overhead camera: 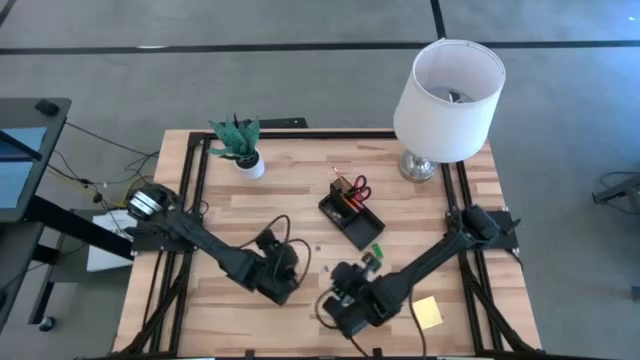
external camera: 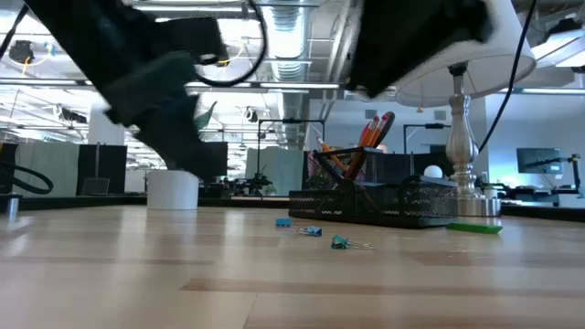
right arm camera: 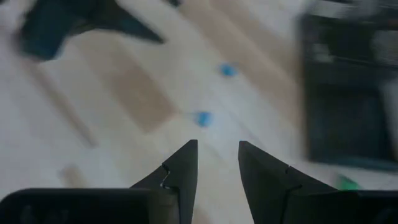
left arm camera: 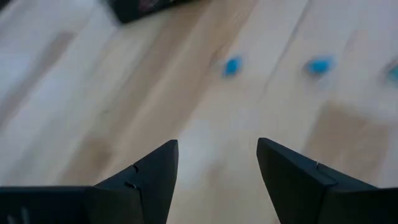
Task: Pick and place office supplies into organizer
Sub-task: Put the top blue binder clip into the black desk organizer
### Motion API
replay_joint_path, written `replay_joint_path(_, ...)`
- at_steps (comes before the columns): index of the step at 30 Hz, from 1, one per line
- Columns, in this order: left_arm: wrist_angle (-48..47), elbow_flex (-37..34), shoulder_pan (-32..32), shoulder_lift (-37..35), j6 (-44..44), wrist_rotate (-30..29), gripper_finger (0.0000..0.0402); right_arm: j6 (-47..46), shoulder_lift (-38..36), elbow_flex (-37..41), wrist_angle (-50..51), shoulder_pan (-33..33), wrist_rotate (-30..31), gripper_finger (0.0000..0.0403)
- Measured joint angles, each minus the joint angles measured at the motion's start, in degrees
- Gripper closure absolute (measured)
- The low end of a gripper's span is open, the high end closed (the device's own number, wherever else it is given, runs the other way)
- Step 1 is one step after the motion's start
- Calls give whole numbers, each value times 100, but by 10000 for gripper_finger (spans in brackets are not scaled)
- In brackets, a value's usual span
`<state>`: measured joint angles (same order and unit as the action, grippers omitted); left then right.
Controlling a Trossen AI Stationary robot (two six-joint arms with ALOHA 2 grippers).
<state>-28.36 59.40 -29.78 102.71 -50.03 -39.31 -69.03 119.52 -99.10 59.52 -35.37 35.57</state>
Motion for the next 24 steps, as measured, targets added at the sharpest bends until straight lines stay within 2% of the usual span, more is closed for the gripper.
replay_joint_path(7, 1691, 0, 307, 351, -424, -754, 184, -2092, 5, 6, 2137, -313, 684, 289)
replay_joint_path(11, 2257, 2, 518, 381, -1093, -796, 184, -2981, 5, 6, 3096, -438, 686, 289)
replay_joint_path(18, 2566, 10, 674, 995, -1764, 90, 184, -2825, -4, -66, 3055, -638, 675, 289)
replay_joint_path(24, 2637, 349, 693, 1465, -1769, -80, 184, -2805, 5, -64, 3049, -740, 743, 289)
